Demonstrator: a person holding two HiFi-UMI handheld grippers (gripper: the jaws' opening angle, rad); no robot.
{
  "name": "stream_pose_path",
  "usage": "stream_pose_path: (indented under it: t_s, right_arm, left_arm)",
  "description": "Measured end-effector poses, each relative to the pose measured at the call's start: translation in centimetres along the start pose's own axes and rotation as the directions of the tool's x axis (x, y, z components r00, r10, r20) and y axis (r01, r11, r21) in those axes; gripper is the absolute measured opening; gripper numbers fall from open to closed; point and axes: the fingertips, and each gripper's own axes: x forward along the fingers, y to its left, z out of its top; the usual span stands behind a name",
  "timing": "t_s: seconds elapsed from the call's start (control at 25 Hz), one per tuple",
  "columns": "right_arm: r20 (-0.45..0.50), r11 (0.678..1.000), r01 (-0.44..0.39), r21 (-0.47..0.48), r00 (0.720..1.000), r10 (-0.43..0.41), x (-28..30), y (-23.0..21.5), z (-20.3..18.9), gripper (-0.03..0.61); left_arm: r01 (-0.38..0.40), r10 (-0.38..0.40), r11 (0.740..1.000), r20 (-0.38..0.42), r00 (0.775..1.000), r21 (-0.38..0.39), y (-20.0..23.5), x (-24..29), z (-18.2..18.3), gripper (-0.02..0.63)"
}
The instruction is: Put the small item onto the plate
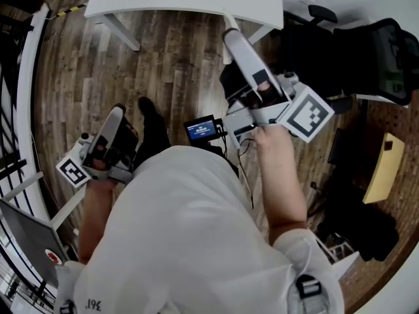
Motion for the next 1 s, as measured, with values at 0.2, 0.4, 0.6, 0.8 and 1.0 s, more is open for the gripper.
stream_pose_path:
  t_s: [0.2,0.4,0.6,0.8,1.0]
  right_arm:
    - [0.044,0.999,0.034,-0.009,0.998,-0.033,8.1,-1.1,-0.2,0.316]
    - [0.068,0.995,0.069,-0.065,0.996,-0.065,15.5,-1.3,-0.9,0.316]
    - [0.062,0.980,0.128,-0.150,0.991,-0.120,19.8,-3.4,-0.9,0.316]
    - [0.029,0.958,0.196,-0.209,0.981,-0.194,23.8,-6.1,-1.1,0.316]
    - [-0.025,0.927,0.258,-0.273,0.961,-0.275,26.0,-10.3,-1.3,0.316]
  left_arm:
    - [0.020,-0.021,1.000,-0.048,0.999,-0.012,1.7,1.0,9.0,0.006]
    - [0.030,-0.030,1.000,-0.090,0.995,-0.009,2.5,0.2,17.0,0.006]
    - [0.034,-0.034,0.999,-0.073,0.997,-0.012,3.7,-0.7,22.4,0.006]
    - [0.020,-0.021,1.000,-0.051,0.998,-0.022,5.5,-1.6,25.2,0.006]
    - [0.011,-0.011,1.000,-0.026,1.000,-0.010,6.4,-0.8,27.2,0.006]
